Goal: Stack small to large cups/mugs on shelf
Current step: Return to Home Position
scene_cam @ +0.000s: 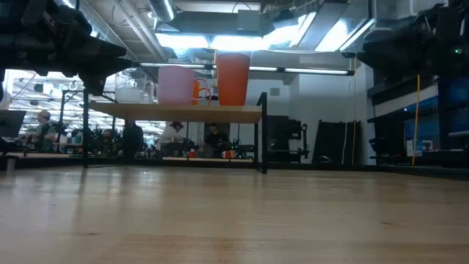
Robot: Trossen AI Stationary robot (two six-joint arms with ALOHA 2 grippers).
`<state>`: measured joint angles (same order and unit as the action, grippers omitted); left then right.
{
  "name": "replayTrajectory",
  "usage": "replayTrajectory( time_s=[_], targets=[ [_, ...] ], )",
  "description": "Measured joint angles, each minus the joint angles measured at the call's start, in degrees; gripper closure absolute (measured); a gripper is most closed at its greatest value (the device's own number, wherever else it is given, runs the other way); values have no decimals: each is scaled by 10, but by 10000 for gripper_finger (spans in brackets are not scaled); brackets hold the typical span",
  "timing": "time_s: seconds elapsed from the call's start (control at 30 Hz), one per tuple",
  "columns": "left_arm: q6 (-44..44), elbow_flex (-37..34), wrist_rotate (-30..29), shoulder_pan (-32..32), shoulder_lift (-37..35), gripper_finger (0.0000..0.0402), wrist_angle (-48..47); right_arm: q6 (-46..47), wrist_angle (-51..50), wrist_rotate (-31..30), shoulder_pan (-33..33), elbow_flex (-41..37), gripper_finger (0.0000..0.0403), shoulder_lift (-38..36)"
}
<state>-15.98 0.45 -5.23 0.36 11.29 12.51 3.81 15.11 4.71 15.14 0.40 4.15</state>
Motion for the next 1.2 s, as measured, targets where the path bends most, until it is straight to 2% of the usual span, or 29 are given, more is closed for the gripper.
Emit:
replayTrajectory(
  time_s=[0.23, 0.57, 1.2],
  targets=[
    [0, 0, 0, 0, 0, 274, 0, 8, -47, -1, 0, 0, 246, -6],
    [0, 0, 0, 0, 0, 274, 0, 64, -48, -1, 0, 0, 246, -6],
    [0, 0, 0, 0, 0, 274, 0, 63, -47, -1, 0, 0, 246, -6]
  ],
)
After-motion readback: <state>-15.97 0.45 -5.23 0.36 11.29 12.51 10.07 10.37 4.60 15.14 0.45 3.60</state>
